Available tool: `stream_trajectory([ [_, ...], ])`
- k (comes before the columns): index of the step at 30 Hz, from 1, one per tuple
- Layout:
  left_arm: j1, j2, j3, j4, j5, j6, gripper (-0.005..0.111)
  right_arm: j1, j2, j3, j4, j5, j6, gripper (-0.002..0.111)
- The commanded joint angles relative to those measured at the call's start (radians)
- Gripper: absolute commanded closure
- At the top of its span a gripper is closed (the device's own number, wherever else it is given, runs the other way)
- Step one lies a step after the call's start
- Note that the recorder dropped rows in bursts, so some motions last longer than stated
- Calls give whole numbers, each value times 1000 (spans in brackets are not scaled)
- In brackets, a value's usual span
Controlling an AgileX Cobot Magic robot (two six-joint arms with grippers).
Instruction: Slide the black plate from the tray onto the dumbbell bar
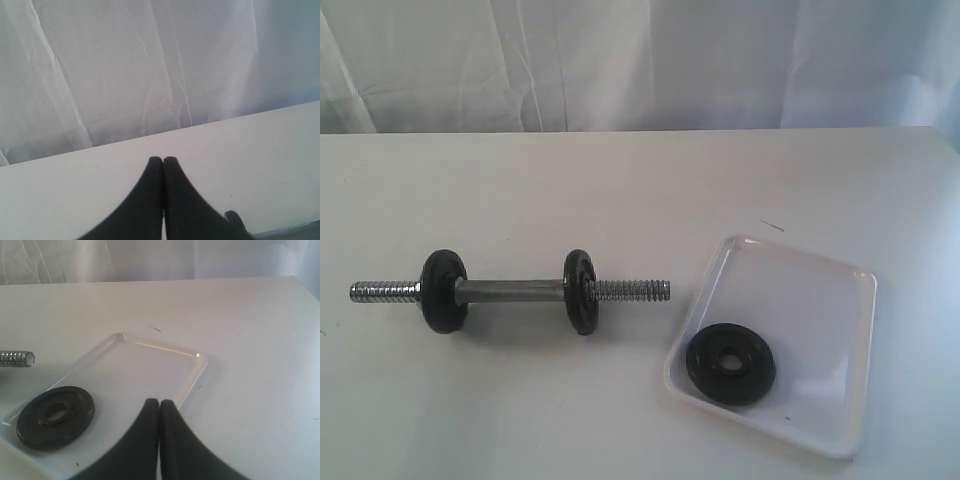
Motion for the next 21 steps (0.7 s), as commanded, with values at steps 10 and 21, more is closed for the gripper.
stream_trajectory([
  [10,-12,465,-42,-4,-396,-107,107,2,-6,2,-6,-5,3,108],
  [21,-104,790,-484,414,367,-431,107,2,-6,2,-6,-5,3,108],
])
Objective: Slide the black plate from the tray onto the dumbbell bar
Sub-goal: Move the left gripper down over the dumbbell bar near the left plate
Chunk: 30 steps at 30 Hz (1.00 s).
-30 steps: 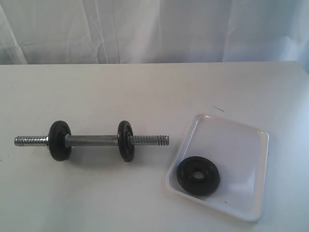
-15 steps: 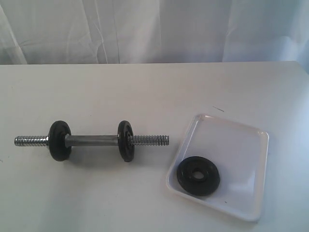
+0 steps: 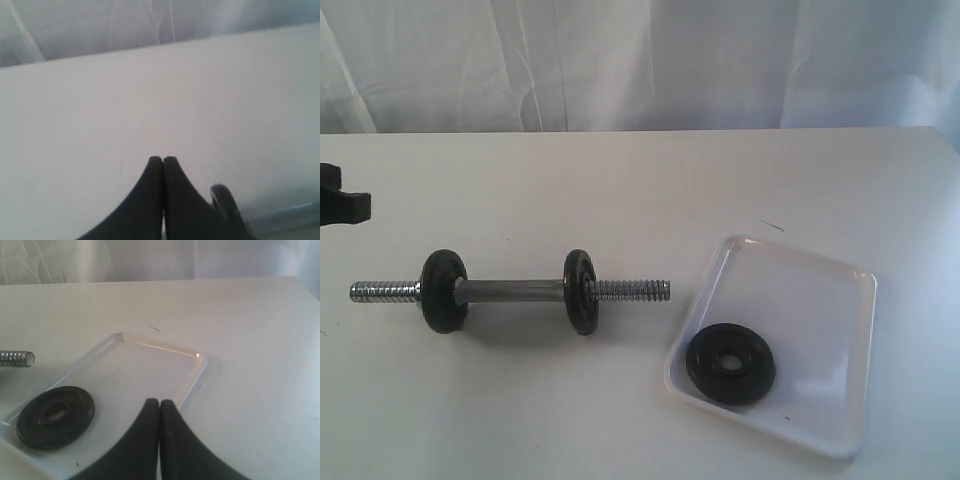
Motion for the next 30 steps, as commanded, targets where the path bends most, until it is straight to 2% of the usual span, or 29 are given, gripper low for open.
stream_trajectory([
  [1,-99,112,-183,104,345,-20,107,2,-6,2,-6,-5,3,108],
  [3,-166,171,-251,76,445,93,107,2,-6,2,-6,-5,3,108],
  [6,-270,256,-332,-78,566,394,107,2,-6,2,-6,-5,3,108],
  [9,-340,330,-398,-158,632,612,107,2,-6,2,-6,-5,3,108],
  [11,-360,370,-414,-157,617,690,107,2,-6,2,-6,-5,3,108],
  [18,-361,465,-414,-152,571,961,106,2,-6,2,-6,-5,3,108],
  [21,-361,496,-414,-160,528,965,94,2,-6,2,-6,-5,3,108],
  [27,-361,540,-414,-160,494,965,40,2,-6,2,-6,-5,3,108],
  [30,-361,555,-414,-160,479,1017,29,2,-6,2,-6,-5,3,108],
])
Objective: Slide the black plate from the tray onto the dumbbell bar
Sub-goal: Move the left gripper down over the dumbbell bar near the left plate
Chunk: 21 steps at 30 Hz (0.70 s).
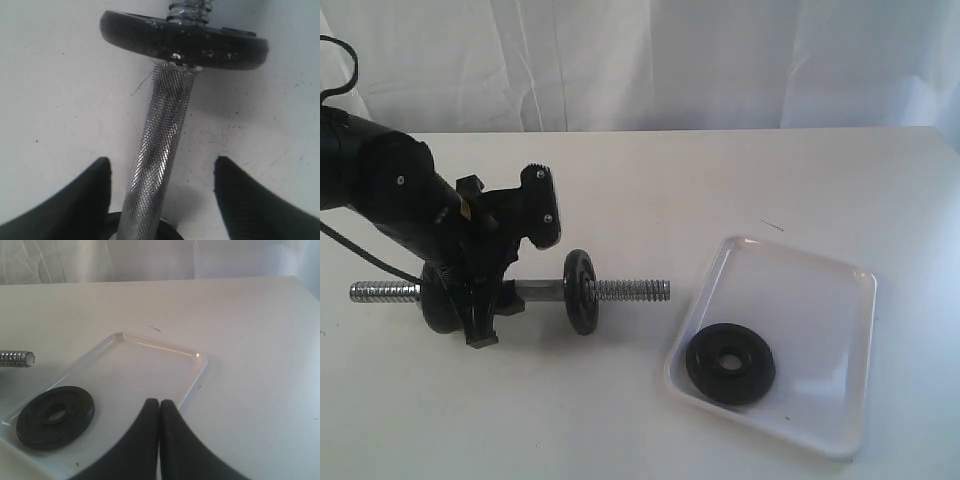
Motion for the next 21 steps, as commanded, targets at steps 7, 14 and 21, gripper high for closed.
stream_trajectory([
  [7,-6,66,-4,-12,-24,89,31,2,-6,2,-6,-5,3,108],
  [14,-6,109,-4,-12,-97,89,36,2,-6,2,-6,-5,3,108],
  [21,-6,154,-4,-12,-150,89,37,2,-6,2,-6,-5,3,108],
])
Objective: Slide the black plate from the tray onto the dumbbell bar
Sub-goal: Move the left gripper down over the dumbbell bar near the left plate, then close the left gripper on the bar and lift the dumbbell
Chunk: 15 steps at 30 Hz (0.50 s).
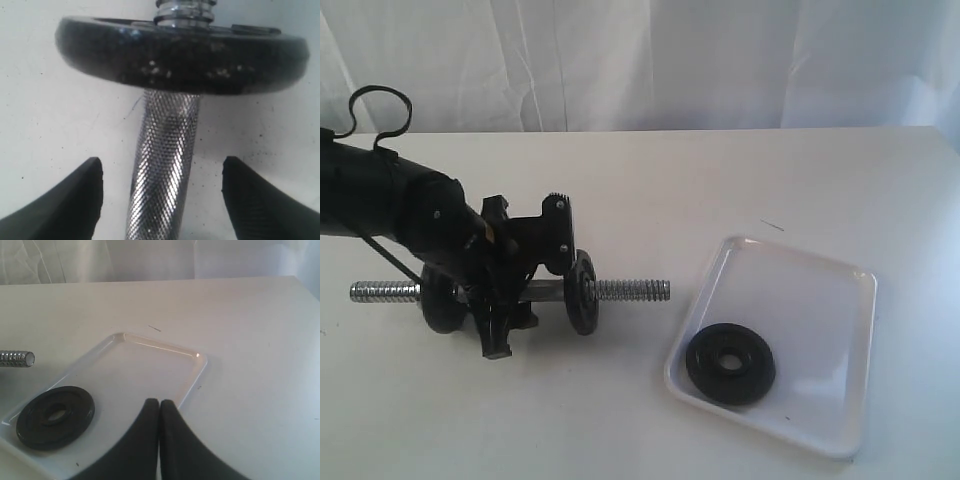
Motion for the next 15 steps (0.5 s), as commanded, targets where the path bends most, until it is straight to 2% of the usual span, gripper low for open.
stream_trajectory([
  [1,-6,27,-2,-10,-10,4,37,2,-6,2,-6,-5,3,108],
  [15,-6,39,-2,-10,-59,4,37,2,-6,2,-6,-5,3,108],
])
